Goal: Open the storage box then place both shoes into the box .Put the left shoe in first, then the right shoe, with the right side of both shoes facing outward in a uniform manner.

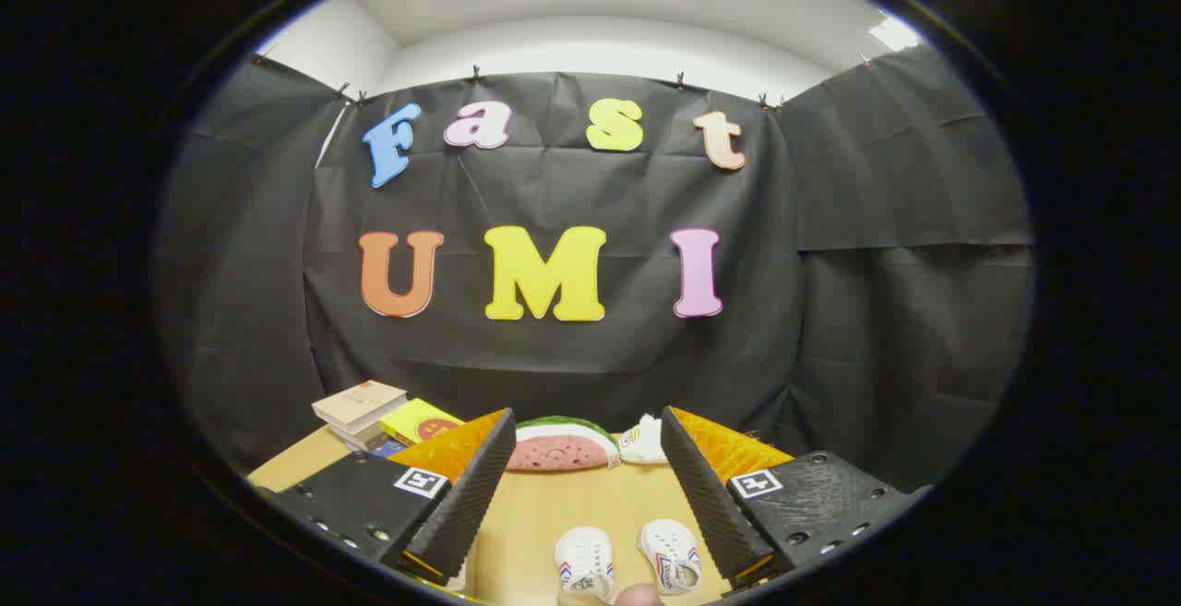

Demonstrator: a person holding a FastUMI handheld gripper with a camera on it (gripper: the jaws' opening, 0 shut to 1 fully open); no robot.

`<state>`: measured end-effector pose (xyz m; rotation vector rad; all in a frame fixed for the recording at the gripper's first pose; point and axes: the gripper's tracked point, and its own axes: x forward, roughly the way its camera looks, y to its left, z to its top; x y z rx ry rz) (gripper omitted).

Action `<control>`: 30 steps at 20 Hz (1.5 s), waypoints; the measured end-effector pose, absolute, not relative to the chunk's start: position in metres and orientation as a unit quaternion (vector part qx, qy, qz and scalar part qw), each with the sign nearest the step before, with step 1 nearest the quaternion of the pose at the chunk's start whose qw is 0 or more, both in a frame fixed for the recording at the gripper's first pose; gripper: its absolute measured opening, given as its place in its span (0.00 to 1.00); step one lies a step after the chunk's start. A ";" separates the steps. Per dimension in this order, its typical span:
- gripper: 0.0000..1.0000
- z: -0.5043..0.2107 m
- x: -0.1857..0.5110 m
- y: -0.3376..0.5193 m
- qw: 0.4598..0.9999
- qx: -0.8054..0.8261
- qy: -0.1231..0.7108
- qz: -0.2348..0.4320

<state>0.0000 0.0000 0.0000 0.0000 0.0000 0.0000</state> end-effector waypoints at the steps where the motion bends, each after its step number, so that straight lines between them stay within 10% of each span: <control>1: 0.95 -0.001 0.002 0.001 1.000 0.001 0.002 0.001; 30: 0.94 -0.067 -0.016 0.013 0.991 0.023 0.087 0.098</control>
